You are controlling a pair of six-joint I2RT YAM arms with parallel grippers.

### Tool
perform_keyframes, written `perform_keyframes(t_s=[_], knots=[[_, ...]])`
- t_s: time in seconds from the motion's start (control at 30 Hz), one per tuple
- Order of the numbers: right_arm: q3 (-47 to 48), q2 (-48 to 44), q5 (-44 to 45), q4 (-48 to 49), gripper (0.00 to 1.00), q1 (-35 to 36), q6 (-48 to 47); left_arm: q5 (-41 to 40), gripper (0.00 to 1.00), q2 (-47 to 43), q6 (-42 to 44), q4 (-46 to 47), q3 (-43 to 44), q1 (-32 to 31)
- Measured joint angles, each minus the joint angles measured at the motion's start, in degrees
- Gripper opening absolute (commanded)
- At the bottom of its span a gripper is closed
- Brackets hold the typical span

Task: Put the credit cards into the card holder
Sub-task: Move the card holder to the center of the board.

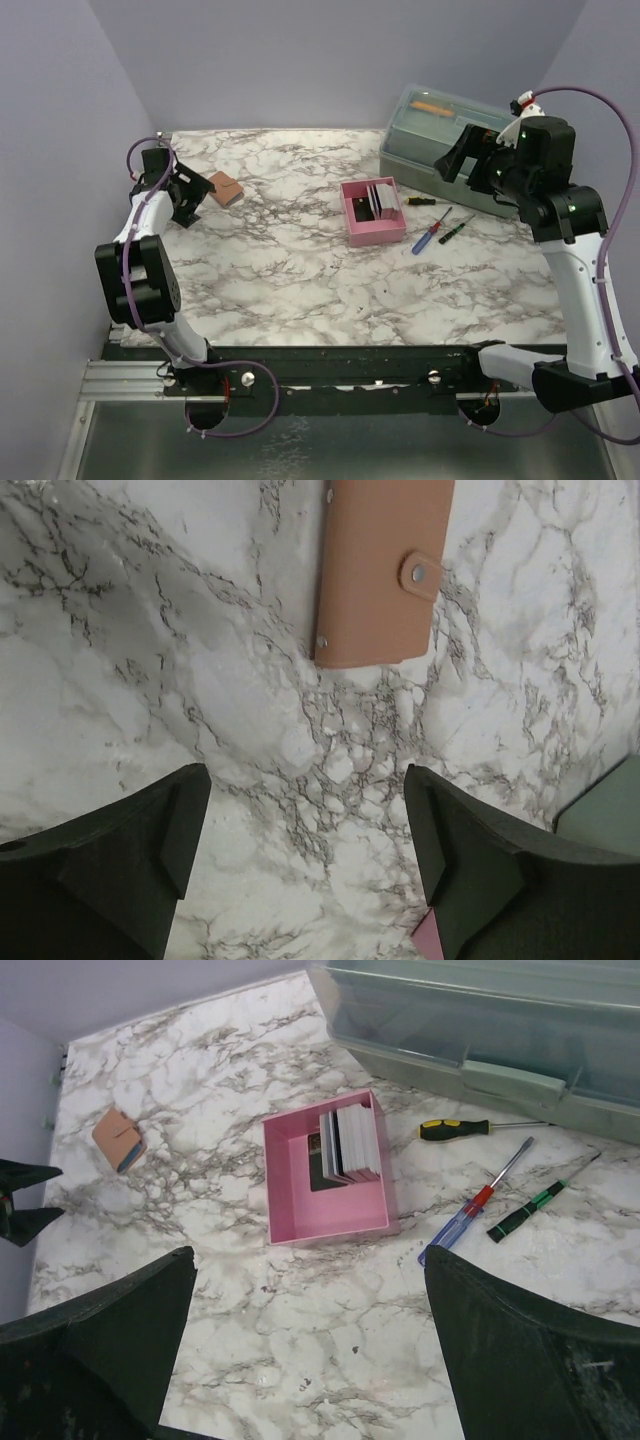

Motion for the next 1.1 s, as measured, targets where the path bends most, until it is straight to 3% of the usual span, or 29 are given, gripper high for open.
perform_keyframes(t_s=[0.3,0.43,0.53,0.6,0.9,1.1], knots=[[1.6,6.2,-1.5,-1.7,1.00,0.0,0.1,10.3,0.71,15.7,2.8,14.1,-0.5,3.1],[3.0,7.1,-1.5,-2.3,1.00,0.0,0.1,15.5,0.66,18.8,2.2,21.2,-0.4,3.1],[3.6,7.2,-1.6,-2.3,1.00,0.0,0.4,18.2,0.57,20.9,1.8,26.0,-0.3,3.1],[3.7,7.2,-1.9,-2.3,1.00,0.0,0.8,19.6,0.46,22.5,1.4,28.2,0.4,3.1],[3.2,7.2,-5.4,-2.3,1.00,0.0,3.0,20.0,0.00,27.3,2.2,26.4,5.5,2.9],[-2.3,7.2,-9.2,-2.4,0.96,0.0,2.8,18.5,0.00,23.8,4.2,24.2,2.5,1.1]])
